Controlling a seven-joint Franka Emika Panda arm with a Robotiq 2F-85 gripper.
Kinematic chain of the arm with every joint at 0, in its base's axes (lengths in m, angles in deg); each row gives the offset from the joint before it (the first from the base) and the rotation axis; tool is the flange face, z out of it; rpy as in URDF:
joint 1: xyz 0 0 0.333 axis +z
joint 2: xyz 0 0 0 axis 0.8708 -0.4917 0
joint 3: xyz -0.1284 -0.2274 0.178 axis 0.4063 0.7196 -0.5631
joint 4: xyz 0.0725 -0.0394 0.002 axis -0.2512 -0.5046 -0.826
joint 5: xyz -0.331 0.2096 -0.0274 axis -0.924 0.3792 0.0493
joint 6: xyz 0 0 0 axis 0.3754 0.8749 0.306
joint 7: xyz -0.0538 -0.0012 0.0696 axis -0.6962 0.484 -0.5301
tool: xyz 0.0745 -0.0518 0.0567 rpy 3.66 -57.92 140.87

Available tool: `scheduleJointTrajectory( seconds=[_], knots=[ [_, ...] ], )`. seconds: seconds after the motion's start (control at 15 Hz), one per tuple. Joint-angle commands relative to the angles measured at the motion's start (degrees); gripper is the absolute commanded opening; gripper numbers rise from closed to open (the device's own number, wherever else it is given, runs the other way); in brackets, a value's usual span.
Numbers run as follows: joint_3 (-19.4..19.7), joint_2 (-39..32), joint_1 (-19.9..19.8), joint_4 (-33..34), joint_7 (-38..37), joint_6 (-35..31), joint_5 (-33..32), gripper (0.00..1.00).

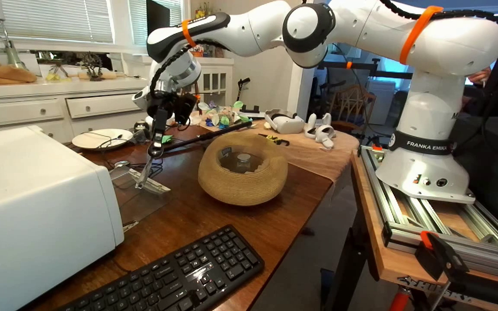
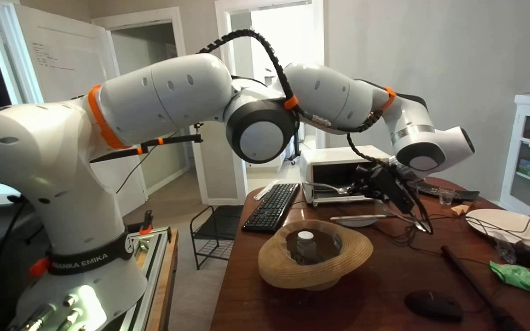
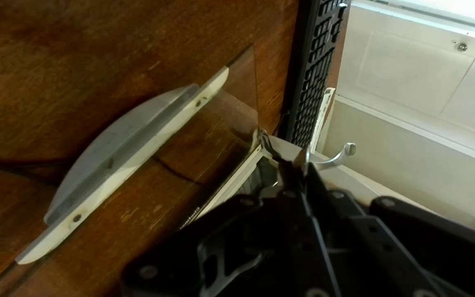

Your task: Put the spoon into the microwave

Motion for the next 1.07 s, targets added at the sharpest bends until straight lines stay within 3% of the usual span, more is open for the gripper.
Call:
scheduleJointTrajectory(
  seconds=[0.0, 0.13, 0.6, 1.0],
  knots=[
    [0.22, -0.30, 0.32, 0.51, -0.39, 0.00, -0.01, 0.07],
    [0.39, -0.51, 0.52, 0.77, -0.75, 0.00, -0.01, 0.02],
    [-1.76, -1.50, 0.95, 1.53, -3.82, -10.15, 4.30, 0.02],
    [-2.66, -1.71, 4.40, 2.67, -7.04, -18.28, 4.26, 0.02]
  ],
)
